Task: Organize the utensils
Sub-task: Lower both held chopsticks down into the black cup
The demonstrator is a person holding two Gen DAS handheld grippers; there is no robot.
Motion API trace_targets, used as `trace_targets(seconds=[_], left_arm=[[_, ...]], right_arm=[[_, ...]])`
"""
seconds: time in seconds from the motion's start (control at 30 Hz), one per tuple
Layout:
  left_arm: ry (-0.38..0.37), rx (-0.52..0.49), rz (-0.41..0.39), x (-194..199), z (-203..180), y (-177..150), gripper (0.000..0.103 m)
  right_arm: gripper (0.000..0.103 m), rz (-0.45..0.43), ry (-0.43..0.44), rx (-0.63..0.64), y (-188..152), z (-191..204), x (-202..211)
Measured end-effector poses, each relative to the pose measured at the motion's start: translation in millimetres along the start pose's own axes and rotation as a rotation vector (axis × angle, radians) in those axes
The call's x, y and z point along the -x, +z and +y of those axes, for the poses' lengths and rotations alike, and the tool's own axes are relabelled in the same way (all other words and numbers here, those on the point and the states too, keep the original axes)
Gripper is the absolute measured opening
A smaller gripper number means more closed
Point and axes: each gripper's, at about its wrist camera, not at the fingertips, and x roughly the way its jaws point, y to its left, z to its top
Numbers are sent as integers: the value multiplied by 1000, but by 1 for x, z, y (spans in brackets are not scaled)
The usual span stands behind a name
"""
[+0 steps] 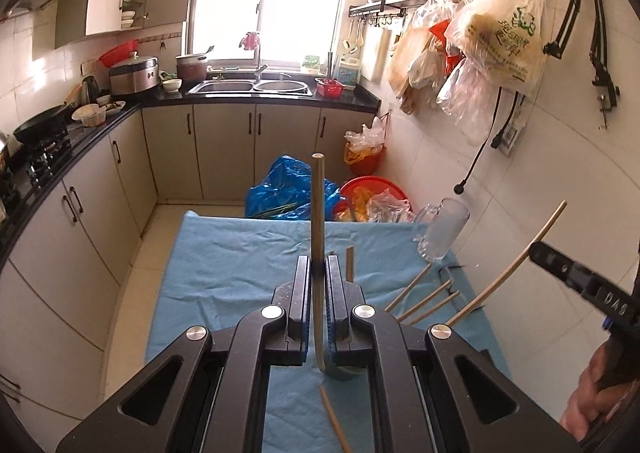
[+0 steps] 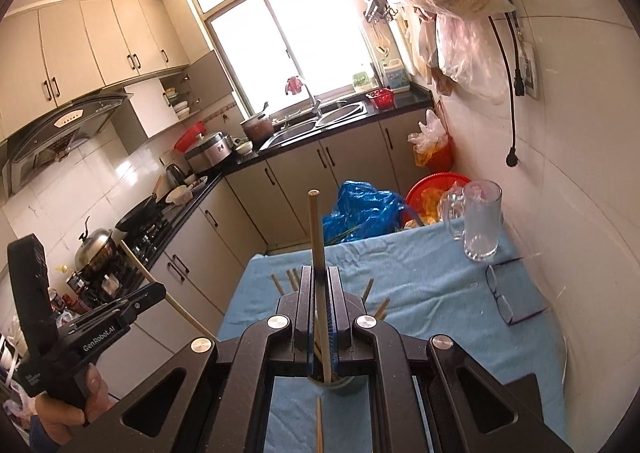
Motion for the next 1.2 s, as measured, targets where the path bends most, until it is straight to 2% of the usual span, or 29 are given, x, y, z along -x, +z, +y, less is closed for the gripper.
trace_targets(seconds=[0.27,0.73,1.0,1.2], left_arm=[[-30,19,44,-35,-13,3,6],[-34,51,124,-88,-12,-22,6],[-21,71,166,-106,-2,-38,6],[-22,83,167,-105,1,-37,6]], right_arm=[[6,20,-27,17,4,-2,-30],[6,151,-39,27,-24,-16,-83],[6,221,-47,17,-40,-24,-103],[6,215,-51,20,-38,-24,-100]])
